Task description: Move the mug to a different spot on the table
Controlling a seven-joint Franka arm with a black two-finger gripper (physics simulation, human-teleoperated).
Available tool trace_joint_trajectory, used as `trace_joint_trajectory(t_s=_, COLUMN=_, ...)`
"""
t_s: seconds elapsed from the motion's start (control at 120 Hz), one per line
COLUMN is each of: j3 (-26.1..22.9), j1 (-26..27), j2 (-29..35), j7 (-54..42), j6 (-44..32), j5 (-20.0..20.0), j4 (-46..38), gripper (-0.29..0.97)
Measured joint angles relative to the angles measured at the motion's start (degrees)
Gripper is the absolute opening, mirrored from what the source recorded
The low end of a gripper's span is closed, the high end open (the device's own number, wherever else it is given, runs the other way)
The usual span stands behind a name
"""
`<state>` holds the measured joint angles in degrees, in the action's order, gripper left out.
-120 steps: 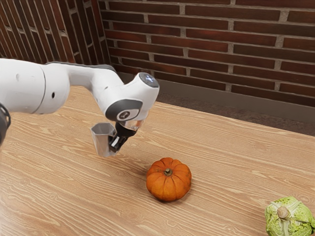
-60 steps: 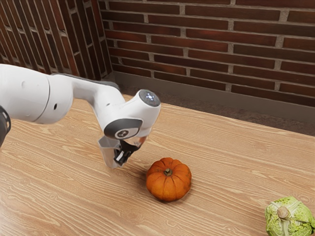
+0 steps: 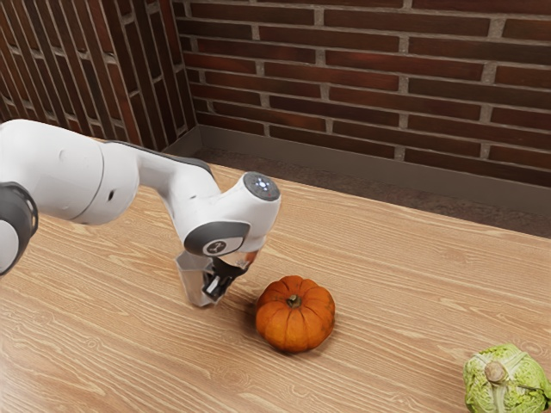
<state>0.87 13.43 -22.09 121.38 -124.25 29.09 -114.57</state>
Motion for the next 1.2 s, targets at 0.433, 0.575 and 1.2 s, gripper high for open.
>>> trace_joint_trajectory(t_s=0.433, j3=0.0, j1=0.0, j2=1.9, j7=-1.4, j6=-1.5, j5=-1.3, j4=-1.0, gripper=0.56)
trace_joint_trajectory(t_s=0.575, j3=0.0, j1=0.0, j2=2.1, j7=-1.6, j6=-0.7, j5=-6.1, j4=-0.9, gripper=0.62)
trace_joint_trajectory(t_s=1.2, j3=3.7, j1=-5.7, j2=15.5, j7=-20.0, j6=26.6, j5=-22.3, j4=32.8, gripper=0.68)
